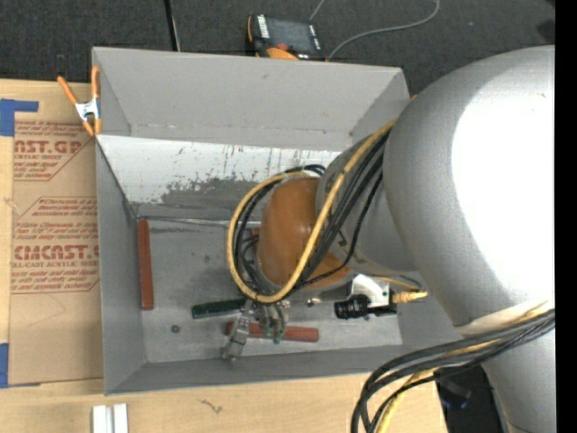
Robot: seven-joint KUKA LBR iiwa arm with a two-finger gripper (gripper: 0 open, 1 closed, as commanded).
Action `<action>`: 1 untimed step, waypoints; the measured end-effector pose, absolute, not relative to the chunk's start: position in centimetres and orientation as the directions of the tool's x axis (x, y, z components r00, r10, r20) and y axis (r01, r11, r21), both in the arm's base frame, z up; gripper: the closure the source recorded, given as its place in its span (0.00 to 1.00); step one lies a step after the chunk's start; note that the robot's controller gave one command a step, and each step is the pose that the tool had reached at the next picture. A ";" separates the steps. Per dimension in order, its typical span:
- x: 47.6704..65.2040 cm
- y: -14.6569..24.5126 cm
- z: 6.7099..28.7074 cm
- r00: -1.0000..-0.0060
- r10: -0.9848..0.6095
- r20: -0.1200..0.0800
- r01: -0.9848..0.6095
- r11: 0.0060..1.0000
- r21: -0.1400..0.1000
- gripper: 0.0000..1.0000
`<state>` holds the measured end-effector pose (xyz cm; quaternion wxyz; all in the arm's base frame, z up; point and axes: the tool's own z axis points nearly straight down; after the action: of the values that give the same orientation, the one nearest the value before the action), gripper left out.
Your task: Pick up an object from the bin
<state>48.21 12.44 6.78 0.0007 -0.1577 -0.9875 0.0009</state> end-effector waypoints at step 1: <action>48.2 12.5 6.8 -0.950 0.311 -0.001 0.311 0.950 0.000 0.00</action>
Offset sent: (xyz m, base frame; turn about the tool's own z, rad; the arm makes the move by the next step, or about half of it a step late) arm 0.0000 0.0000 0.0000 0.0000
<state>48.23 12.47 6.76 -0.0006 -0.1575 -0.9875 0.0001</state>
